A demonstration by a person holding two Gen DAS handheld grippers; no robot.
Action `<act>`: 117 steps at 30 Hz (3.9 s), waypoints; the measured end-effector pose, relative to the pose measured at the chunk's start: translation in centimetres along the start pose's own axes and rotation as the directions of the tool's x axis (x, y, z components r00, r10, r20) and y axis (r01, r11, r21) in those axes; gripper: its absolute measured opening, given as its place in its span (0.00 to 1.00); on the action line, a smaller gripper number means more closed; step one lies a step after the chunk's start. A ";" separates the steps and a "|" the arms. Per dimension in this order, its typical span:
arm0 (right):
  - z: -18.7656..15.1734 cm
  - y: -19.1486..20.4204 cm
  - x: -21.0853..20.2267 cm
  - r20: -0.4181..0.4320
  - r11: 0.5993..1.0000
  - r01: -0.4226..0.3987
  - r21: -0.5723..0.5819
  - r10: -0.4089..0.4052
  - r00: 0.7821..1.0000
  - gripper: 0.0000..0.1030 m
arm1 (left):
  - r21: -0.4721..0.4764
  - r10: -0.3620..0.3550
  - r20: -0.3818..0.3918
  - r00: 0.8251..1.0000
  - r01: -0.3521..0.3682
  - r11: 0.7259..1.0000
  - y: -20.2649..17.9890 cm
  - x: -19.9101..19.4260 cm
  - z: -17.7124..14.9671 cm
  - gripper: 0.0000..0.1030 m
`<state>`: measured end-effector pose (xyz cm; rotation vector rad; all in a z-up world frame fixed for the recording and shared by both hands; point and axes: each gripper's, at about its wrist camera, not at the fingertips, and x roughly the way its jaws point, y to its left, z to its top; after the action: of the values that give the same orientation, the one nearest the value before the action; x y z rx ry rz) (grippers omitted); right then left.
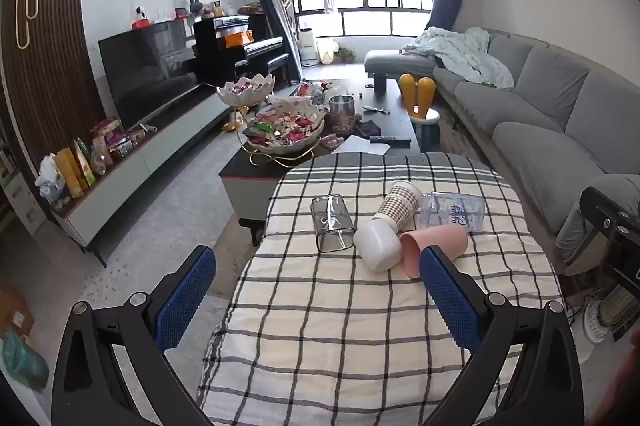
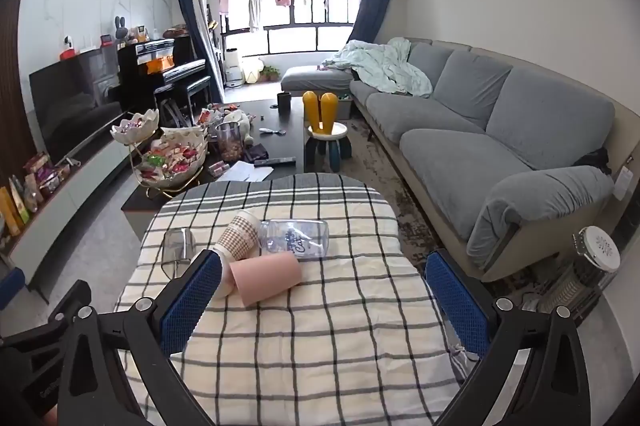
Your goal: Flip cup upside down
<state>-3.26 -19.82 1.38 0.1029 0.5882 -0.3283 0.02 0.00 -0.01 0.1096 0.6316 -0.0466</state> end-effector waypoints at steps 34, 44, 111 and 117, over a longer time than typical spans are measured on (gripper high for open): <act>-0.1 0.2 -0.5 0.025 1.000 0.002 -0.013 -0.002 1.000 1.00 | 0.001 -0.038 0.003 0.999 0.038 0.999 -0.6 -0.5 0.0 1.00; 0.2 0.3 -0.8 0.021 1.000 0.001 -0.012 0.000 1.000 1.00 | -0.001 -0.039 0.001 0.999 0.039 0.999 -0.6 -0.4 -0.1 1.00; 6.4 0.5 16.1 -0.332 0.916 -0.227 -0.331 0.112 0.937 0.99 | -0.252 0.136 -0.241 0.961 -0.197 0.947 -6.3 9.3 3.2 1.00; 7.3 3.3 22.2 -0.496 0.819 -0.338 -0.463 0.076 0.865 0.99 | -0.327 0.132 -0.403 0.906 -0.277 0.903 -7.0 13.5 3.5 1.00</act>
<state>19.06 -24.22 -4.96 -0.3096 1.1158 0.1038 12.39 -7.46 -5.83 -0.1956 0.9967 0.3132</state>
